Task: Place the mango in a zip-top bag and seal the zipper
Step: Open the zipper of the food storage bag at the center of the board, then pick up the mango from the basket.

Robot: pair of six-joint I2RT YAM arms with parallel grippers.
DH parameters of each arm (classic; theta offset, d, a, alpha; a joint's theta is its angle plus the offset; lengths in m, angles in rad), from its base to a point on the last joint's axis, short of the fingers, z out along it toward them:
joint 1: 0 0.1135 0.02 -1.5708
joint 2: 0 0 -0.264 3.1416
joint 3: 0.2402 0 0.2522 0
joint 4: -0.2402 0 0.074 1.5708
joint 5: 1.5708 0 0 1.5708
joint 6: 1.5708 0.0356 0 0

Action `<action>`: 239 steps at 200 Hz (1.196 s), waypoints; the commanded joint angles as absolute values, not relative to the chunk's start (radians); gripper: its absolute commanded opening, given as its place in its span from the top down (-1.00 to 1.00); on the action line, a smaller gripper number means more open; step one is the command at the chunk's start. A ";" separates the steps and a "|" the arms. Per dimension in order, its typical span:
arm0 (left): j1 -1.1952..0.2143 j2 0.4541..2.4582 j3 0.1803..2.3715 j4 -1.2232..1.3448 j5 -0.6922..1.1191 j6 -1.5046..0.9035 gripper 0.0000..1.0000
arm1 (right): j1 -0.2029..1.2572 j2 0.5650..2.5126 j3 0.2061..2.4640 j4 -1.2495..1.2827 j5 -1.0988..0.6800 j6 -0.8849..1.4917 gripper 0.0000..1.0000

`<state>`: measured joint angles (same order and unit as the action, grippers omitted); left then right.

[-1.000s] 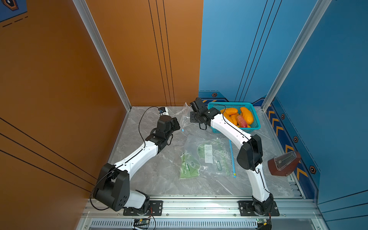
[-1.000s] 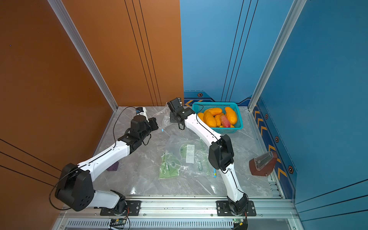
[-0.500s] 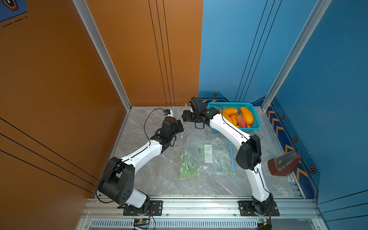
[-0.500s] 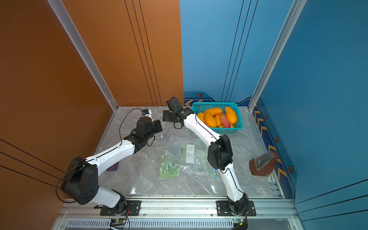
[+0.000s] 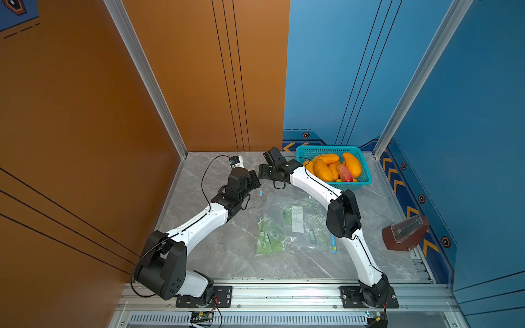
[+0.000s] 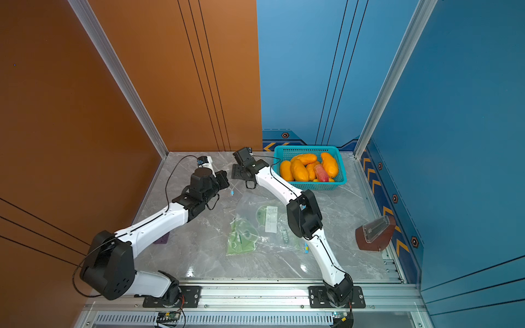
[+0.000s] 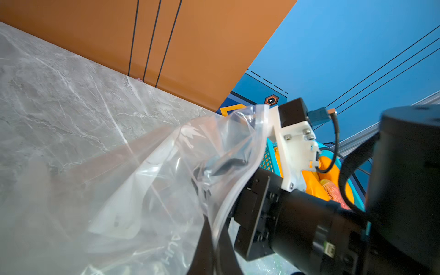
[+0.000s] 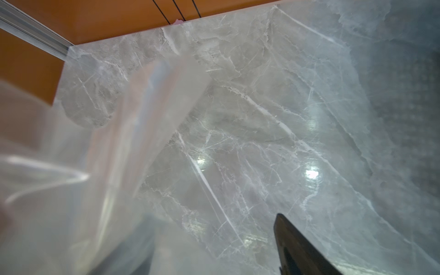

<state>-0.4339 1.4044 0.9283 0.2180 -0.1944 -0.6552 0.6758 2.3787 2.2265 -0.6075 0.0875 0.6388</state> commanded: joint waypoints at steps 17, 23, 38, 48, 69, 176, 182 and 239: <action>-0.383 1.307 0.863 0.234 -0.344 -0.609 1.00 | 0.652 2.390 2.243 -0.699 0.230 0.615 -0.30; -0.377 1.303 0.861 0.233 -0.359 -0.598 1.00 | 0.653 2.390 2.243 -0.709 0.240 0.609 -0.27; -0.368 1.301 0.857 0.236 -0.384 -0.583 1.00 | 0.656 2.387 2.242 -0.732 0.266 0.598 -0.27; -0.364 1.301 0.857 0.238 -0.393 -0.577 1.00 | 0.659 2.386 2.243 -0.745 0.275 0.597 -0.27; -0.360 1.309 0.860 0.238 -0.393 -0.568 1.00 | 0.662 2.381 2.247 -0.754 0.247 0.585 -0.33; -0.413 1.408 0.911 0.237 -0.244 -0.557 1.00 | 0.633 2.150 2.285 -0.756 -0.079 0.460 -0.72; -0.413 1.408 0.913 0.236 -0.245 -0.554 1.00 | 0.620 2.123 2.270 -0.758 -0.081 0.454 -0.72; -0.414 1.411 0.911 0.236 -0.219 -0.574 1.00 | 0.375 1.967 2.158 -0.957 0.011 0.339 -0.77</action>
